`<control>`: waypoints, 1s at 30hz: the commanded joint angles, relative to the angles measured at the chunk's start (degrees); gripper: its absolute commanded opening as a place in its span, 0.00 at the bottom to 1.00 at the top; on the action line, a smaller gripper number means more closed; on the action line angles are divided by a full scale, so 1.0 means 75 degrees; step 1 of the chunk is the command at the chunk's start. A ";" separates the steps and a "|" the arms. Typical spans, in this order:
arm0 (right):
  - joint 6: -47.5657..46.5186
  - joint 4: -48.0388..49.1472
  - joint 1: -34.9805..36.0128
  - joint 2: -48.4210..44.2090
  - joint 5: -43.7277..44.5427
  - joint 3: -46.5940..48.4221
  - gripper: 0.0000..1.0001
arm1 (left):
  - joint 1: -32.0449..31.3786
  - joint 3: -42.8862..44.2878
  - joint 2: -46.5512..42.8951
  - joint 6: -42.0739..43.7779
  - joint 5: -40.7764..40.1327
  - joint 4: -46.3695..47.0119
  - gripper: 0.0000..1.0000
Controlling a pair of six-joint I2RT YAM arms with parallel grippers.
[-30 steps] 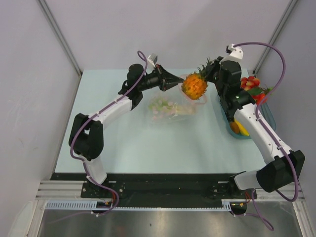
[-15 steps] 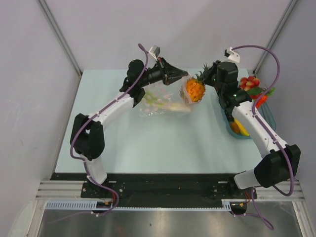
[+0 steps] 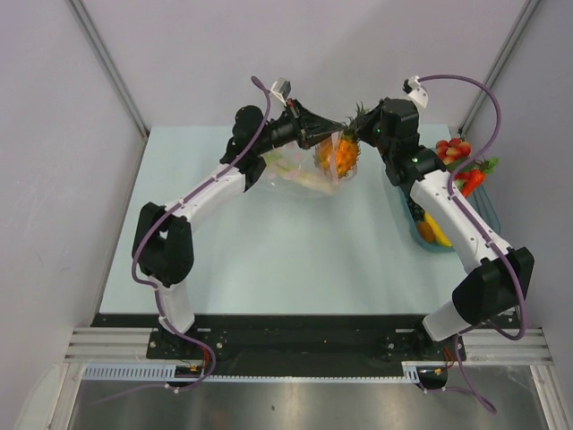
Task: Place the food in the zip-top bag and seal the zipper
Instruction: Place the fake fruit in the zipper food storage bag.
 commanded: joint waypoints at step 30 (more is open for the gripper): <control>0.1951 -0.0881 0.0361 0.1539 -0.1006 0.0660 0.00 | -0.0155 -0.0579 0.0580 -0.0766 -0.2171 0.0884 0.00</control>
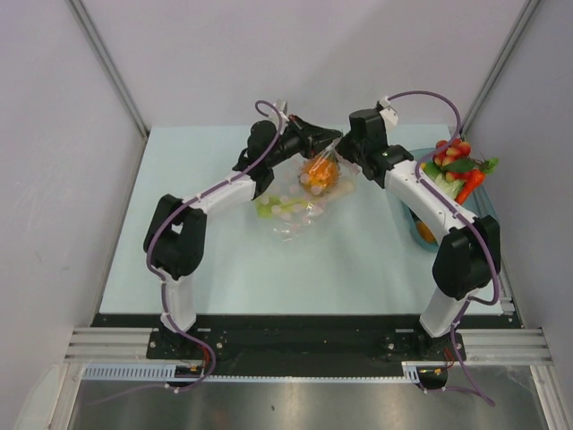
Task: Place the food in the zip-top bag and seal the zipper
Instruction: Place the fake fruit in the zipper food storage bag, then adjust the zipper food storage bag at the center of the board.
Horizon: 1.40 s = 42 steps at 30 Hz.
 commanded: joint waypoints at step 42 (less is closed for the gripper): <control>-0.4133 -0.1664 -0.3056 -0.1919 -0.7066 -0.1186 0.57 | 0.0123 -0.1084 -0.0925 0.0084 0.1229 0.3188 0.00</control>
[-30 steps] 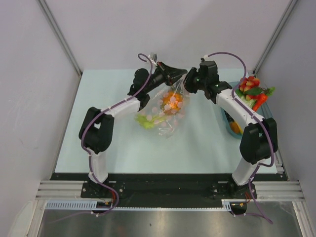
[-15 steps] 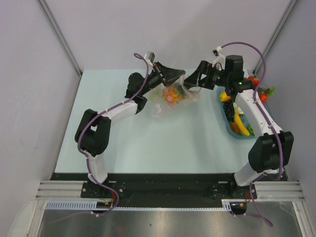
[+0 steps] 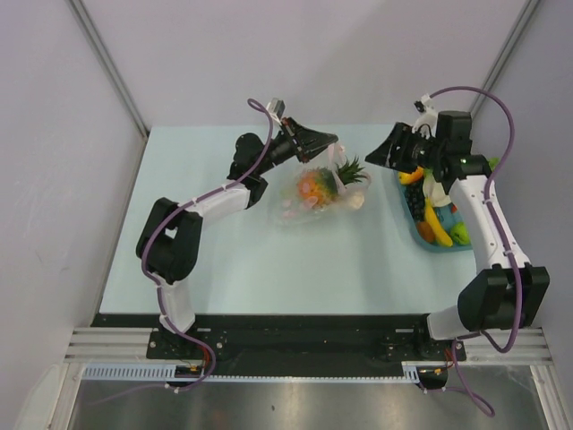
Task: Place the food in the zip-top bag and seal the zipper
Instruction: Adjust the zipper food storage bag at the center of the board.
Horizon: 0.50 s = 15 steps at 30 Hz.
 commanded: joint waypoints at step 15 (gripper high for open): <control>-0.0135 -0.0078 0.0103 0.0578 -0.0141 -0.0647 0.54 | -0.0049 -0.0337 -0.0801 0.0309 0.0090 0.0031 0.00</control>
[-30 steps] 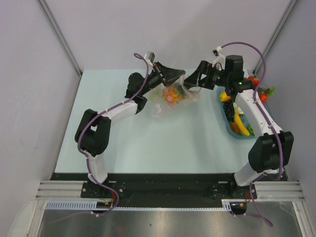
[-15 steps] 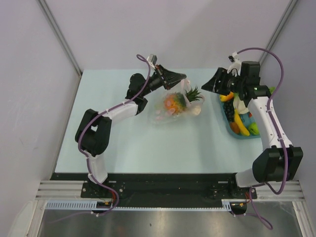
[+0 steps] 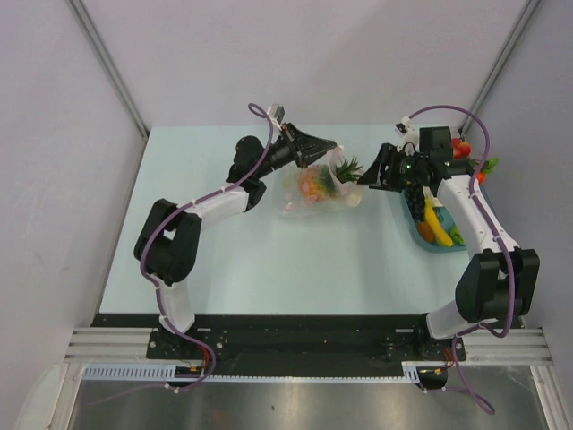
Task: Place the food in the zip-top bag and seal the zipper
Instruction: Adjust the zipper food storage bag at the center of the board.
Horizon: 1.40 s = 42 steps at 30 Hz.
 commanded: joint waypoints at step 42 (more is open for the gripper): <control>0.0192 0.1175 -0.0163 -0.0760 -0.1085 -0.0129 0.00 | 0.0313 0.0376 -0.1588 0.3825 0.1156 -0.5358 0.00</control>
